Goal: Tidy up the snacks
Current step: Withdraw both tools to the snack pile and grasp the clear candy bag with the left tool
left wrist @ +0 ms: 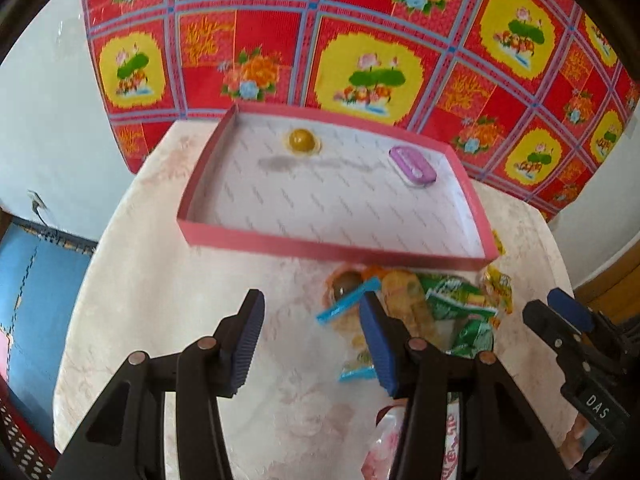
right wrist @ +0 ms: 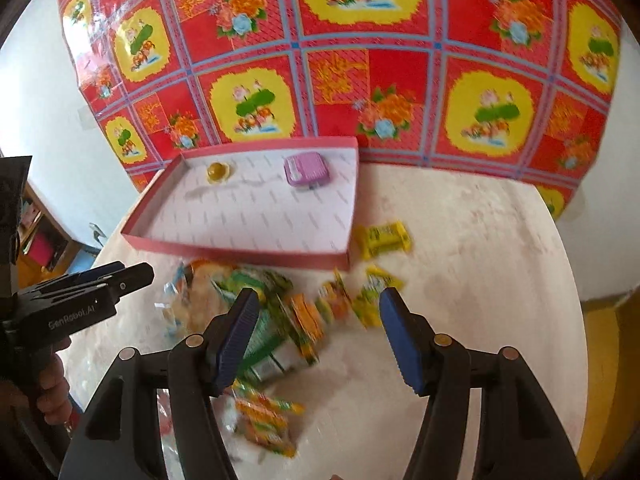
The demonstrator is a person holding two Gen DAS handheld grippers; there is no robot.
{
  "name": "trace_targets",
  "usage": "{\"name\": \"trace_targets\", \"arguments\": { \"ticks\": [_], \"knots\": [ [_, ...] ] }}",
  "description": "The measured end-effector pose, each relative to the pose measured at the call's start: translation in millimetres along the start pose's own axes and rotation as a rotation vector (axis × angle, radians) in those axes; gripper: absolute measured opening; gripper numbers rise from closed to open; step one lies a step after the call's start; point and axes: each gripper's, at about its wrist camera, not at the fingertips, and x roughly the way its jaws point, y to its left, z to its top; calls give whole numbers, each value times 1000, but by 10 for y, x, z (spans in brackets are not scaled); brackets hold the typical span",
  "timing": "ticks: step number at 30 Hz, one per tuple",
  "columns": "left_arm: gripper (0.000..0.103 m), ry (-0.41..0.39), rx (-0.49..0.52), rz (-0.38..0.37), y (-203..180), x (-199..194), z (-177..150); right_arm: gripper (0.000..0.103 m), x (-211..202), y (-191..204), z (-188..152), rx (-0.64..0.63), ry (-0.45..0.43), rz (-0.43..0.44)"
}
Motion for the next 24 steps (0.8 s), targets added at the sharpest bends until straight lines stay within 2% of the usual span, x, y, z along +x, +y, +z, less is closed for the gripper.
{"name": "trace_targets", "arguments": {
  "ticks": [12, 19, 24],
  "knots": [
    [52, 18, 24, -40, -161, 23, -99, 64, 1, -196, -292, 30, 54, -18],
    [53, 32, 41, -28, -269, 129, -145, 64, -1, -275, -316, 50, 57, -9],
    [55, -2, 53, -2, -310, 139, -194, 64, 21, -261, -331, 47, 64, 1]
  ]
}}
